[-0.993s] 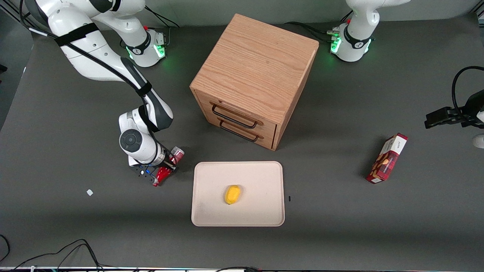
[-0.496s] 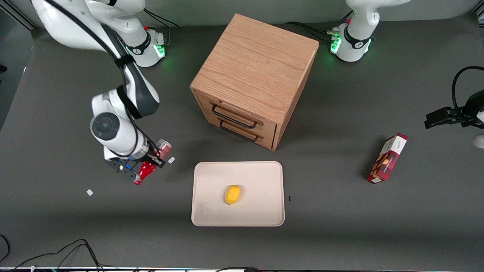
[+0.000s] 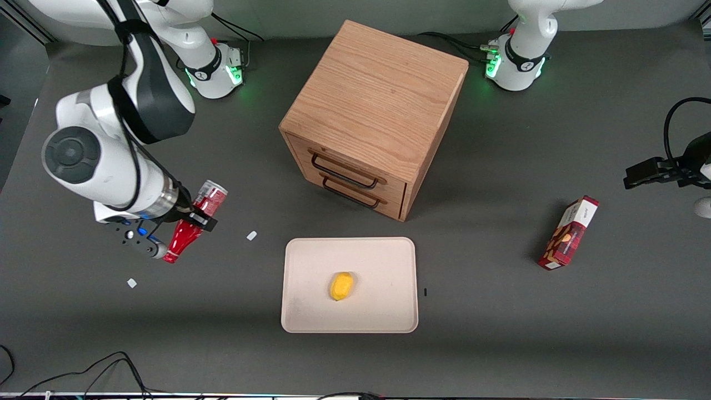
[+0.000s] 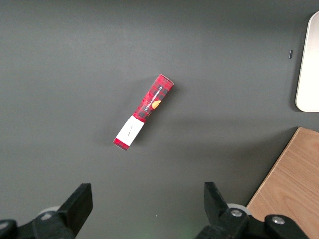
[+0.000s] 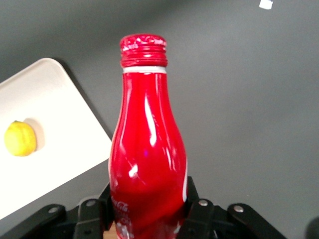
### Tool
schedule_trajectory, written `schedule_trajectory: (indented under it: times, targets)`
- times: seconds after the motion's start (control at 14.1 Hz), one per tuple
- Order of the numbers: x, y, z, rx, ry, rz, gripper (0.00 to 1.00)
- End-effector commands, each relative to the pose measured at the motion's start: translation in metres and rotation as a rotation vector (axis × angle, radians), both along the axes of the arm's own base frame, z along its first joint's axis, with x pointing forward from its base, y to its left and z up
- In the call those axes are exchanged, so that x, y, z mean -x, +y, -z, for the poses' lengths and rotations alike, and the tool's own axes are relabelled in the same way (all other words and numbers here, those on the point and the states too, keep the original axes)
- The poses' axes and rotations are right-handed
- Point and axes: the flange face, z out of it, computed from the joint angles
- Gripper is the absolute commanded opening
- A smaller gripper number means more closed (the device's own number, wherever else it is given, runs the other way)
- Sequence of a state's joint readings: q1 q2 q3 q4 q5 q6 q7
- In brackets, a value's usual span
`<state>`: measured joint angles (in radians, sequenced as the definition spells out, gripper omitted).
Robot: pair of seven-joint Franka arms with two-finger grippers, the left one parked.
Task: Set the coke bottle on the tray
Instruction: 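Carry the upright bottle over the white tray beside the lemon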
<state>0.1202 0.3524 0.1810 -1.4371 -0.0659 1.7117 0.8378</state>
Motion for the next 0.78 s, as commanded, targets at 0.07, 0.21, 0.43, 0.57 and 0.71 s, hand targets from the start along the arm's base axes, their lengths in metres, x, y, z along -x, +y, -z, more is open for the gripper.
schedule_trajectory:
  times: [0.07,0.21,0.43,0.57,0.71]
  targets:
    - [-0.044,0.008,0.026,-0.026,0.047,-0.025,0.0]
    - [-0.062,0.025,0.05,-0.024,0.066,-0.044,0.0]
    - [-0.082,0.063,0.093,-0.025,0.037,-0.091,0.0]
    - [-0.09,0.082,0.122,-0.018,-0.011,-0.136,0.0]
    - [-0.088,0.109,0.16,0.024,-0.027,-0.23,0.0]
